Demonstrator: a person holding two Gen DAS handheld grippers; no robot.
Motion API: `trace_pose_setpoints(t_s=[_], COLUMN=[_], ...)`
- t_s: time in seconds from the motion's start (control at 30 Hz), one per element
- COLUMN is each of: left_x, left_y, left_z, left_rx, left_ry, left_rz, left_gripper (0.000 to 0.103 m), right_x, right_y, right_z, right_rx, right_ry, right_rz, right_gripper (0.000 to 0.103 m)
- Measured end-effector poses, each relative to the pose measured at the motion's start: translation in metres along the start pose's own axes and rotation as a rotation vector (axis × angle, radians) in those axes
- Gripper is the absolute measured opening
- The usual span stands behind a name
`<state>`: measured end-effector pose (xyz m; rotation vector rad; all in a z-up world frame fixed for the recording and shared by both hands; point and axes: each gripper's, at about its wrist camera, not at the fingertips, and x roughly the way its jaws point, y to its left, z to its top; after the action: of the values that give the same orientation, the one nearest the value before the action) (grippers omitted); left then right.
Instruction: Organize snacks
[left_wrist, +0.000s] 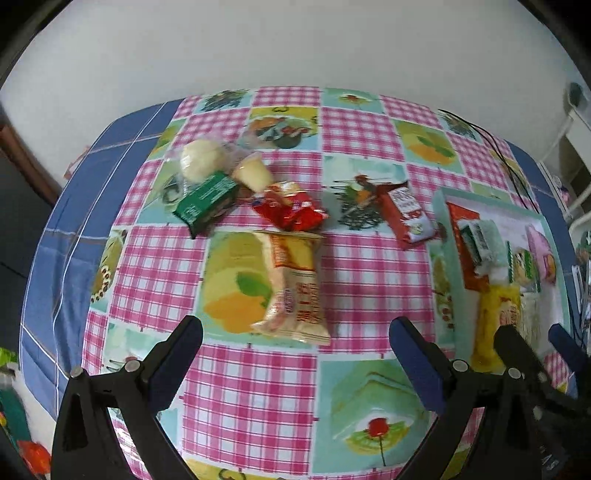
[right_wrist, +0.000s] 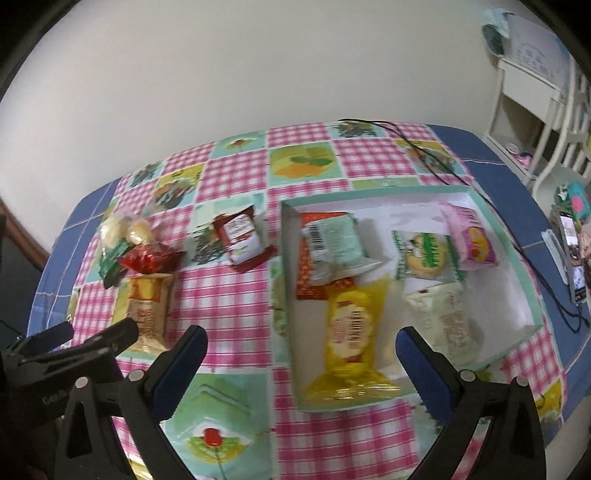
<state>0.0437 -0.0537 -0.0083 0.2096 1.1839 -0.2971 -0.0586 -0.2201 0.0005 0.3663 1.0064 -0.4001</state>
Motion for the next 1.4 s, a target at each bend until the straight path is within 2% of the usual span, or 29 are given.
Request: trace_pose_setpoints(t_s=[0.33,0.67,0.97,1.2,1.4], left_x=[0.010,0.022,0.038,0.048,0.053], left_y=[0.042,0.074,0.083,0.091,0.102], left_z=[0.004,0.004,0.002,0.007,0.015], left_rx=[-0.103,-0.192,-0.229,-0.275,-0.317], left_ry=[0.030,0.068,0.115,0.129,0.130], left_rz=[0.012,-0.001,0.007,-0.017,-0.016], left_gripper=[0.101,0.101,0.101,0.101,0.101], right_x=[0.015,0.028,0.056,0.063,0.072], right_y=[0.039,0.056,0.068,0.079,0.090], right_z=[-0.002,-0.004,-0.008,-0.003,0.002], right_rx=[-0.042,-0.042,0.003,-0.037,-0.047], right_ry=[0.035,0.077,0.154,0.153,0.157], right_rz=[0.044,0.097,0.140,0.129,0.157], right_gripper=[0.103,0.103,0.103,0.103,0.103])
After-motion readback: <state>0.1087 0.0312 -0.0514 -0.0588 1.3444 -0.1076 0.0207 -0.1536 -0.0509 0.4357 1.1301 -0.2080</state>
